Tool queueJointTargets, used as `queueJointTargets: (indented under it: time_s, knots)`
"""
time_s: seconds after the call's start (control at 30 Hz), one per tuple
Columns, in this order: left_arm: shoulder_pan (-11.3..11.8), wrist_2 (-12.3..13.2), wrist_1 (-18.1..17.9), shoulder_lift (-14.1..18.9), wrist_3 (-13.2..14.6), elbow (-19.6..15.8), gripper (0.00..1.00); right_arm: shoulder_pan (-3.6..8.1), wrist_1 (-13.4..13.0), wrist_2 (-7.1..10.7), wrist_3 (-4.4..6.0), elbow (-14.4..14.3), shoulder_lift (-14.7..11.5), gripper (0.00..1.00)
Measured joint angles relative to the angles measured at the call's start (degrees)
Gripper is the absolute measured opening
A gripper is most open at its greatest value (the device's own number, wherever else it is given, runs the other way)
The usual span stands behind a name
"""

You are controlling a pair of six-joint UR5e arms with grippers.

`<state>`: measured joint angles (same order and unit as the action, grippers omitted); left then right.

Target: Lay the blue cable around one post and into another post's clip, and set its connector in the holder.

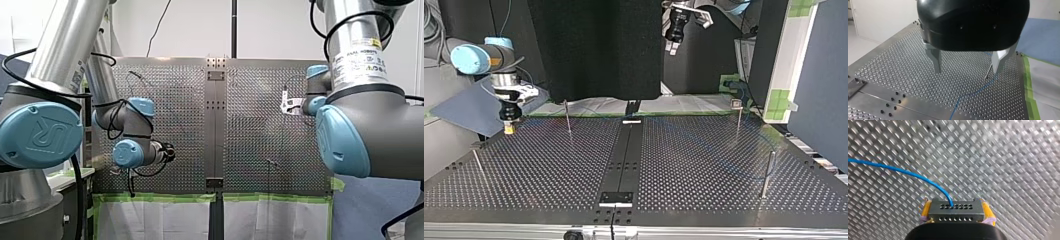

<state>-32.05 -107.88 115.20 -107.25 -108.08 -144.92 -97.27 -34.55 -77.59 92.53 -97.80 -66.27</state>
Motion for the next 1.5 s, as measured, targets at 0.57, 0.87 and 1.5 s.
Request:
queueJointTargets:
  time_s: [0.57, 0.87, 1.5]
  knots:
    - [0.9, 0.0, 1.3, 0.0, 0.6, 0.0, 1.00, 3.24, -5.8, -6.14, -3.43, -2.7, -1.0, 0.00]
    - [1.2, 0.0, 2.1, 0.0, 0.9, 0.0, 1.00, 4.19, -6.1, -8.33, -2.87, -2.8, -0.9, 0.00]
    - [1.4, 0.0, 2.8, 0.0, 0.9, 0.0, 1.00, 7.21, -6.9, -2.91, 4.72, -0.5, 0.4, 0.00]
